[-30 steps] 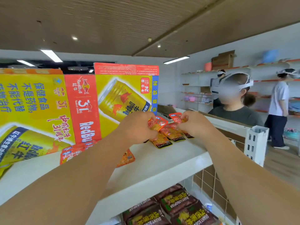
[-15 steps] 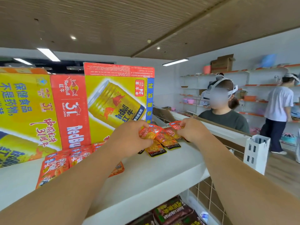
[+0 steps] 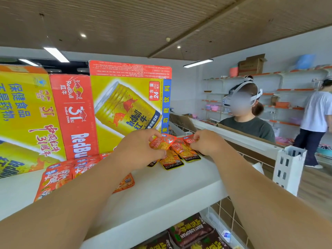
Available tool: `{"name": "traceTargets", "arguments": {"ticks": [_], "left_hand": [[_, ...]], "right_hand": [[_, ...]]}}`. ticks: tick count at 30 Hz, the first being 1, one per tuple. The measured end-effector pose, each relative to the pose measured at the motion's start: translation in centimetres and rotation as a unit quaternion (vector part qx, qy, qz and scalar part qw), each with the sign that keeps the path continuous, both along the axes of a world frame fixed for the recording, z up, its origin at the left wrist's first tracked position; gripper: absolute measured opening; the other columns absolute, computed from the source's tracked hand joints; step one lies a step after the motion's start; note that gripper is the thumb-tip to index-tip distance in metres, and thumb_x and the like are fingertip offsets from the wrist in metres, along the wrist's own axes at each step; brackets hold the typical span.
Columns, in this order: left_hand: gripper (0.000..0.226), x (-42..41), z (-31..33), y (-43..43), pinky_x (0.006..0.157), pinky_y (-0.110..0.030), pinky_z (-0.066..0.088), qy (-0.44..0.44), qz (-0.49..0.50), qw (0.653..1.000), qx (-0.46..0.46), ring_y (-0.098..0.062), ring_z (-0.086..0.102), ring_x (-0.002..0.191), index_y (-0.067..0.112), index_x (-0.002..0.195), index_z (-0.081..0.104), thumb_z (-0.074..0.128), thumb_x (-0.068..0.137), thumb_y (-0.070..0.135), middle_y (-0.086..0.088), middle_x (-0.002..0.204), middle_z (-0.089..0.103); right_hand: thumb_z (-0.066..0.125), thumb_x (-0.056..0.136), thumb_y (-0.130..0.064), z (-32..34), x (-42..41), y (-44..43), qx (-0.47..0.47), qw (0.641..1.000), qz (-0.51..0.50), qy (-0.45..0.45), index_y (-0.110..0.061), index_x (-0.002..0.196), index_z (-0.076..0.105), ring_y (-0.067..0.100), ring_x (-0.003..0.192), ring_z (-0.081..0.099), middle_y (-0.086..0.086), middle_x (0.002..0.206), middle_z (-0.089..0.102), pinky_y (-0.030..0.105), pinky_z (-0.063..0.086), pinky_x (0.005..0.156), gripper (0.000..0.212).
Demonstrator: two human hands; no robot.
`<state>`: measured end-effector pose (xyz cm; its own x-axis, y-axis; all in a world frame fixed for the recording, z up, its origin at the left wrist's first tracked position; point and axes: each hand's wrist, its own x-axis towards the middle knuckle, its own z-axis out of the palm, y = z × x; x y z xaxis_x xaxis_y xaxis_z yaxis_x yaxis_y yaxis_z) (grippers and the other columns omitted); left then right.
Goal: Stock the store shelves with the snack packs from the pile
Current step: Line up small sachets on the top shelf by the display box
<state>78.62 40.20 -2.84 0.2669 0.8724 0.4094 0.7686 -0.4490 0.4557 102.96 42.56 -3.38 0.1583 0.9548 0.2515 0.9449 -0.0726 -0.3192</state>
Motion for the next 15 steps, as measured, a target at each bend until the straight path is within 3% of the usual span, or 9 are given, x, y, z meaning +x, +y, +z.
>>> {"name": "traceTargets", "arguments": {"ticks": [11, 15], "left_hand": [[0.047, 0.27, 0.21, -0.42, 0.077, -0.029, 0.045, 0.002, 0.001, 1.000, 0.000, -0.011, 0.059, 0.096, 0.046, 0.118, 0.061, 0.079, 0.075, 0.052, 0.013, 0.117, 0.059], [0.046, 0.49, 0.30, -0.60, 0.075, -0.028, 0.041, -0.009, 0.006, 1.000, 0.015, -0.012, 0.058, 0.095, 0.043, 0.119, 0.063, 0.078, 0.077, 0.050, 0.011, 0.116, 0.059]], "right_hand": [[0.066, 0.088, -0.040, -0.48, 0.43, 0.12, 0.000, 1.000, 0.002, 0.018, -0.026, 0.121, 0.064, 0.022, 0.111, 0.058, 0.002, 0.125, 0.063, 0.039, 0.049, 0.096, 0.036], [0.064, 0.089, -0.041, -0.21, 0.18, -0.18, 0.047, 0.999, -0.003, -0.004, -0.024, 0.110, 0.066, 0.023, 0.103, 0.061, 0.004, 0.114, 0.067, 0.040, 0.053, 0.088, 0.027]]}}
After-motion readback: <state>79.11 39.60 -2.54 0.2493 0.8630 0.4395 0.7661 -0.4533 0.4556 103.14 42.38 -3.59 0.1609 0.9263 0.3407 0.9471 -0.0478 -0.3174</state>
